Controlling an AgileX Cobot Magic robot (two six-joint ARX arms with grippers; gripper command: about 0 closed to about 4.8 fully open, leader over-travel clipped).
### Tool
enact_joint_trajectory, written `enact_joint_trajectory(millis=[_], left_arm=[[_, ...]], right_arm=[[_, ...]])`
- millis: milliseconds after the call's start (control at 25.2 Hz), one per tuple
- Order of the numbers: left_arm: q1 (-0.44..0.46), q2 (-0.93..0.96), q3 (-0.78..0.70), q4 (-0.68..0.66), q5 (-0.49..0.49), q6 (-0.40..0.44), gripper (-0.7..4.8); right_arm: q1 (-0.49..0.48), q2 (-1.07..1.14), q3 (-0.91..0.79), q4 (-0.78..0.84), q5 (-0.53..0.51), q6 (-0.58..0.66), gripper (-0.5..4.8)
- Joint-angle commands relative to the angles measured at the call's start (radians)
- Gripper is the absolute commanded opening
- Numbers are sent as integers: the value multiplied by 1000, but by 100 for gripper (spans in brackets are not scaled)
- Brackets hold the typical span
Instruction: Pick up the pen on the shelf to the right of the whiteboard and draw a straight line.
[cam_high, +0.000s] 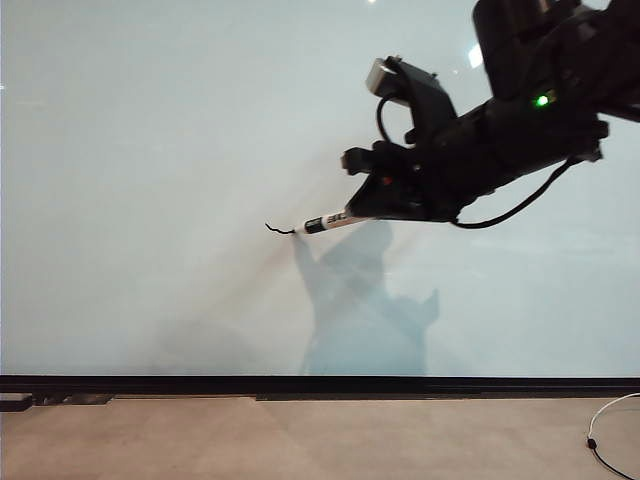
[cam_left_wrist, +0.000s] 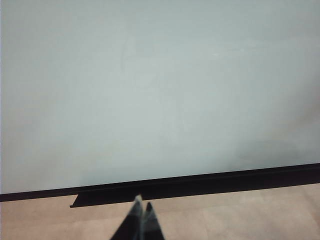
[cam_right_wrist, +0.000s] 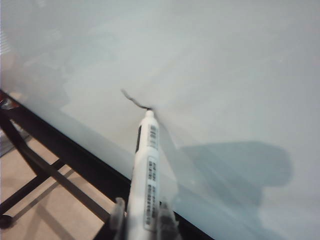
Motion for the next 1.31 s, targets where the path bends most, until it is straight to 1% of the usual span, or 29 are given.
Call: enact_joint_trajectory(millis=[40, 317, 555, 714, 952, 1309], left_arm=[[0, 0, 3, 7, 0, 1, -5], [0, 0, 3, 7, 0, 1, -5], [0, 0, 3, 7, 0, 1, -5], [0, 0, 3, 7, 0, 1, -5], [0, 0, 3, 7, 0, 1, -5], [0, 0, 3, 7, 0, 1, -5]], right_arm=[[-22, -33, -19, 33, 76, -8, -9], [-82, -108, -99, 33, 78, -15, -9], [-109, -169, -151, 33, 100, -28, -9], [-149, -222, -194, 32, 104, -29, -9], [-238, -319, -260, 9, 103, -30, -9], [-261, -348, -269, -19, 91, -37, -9]])
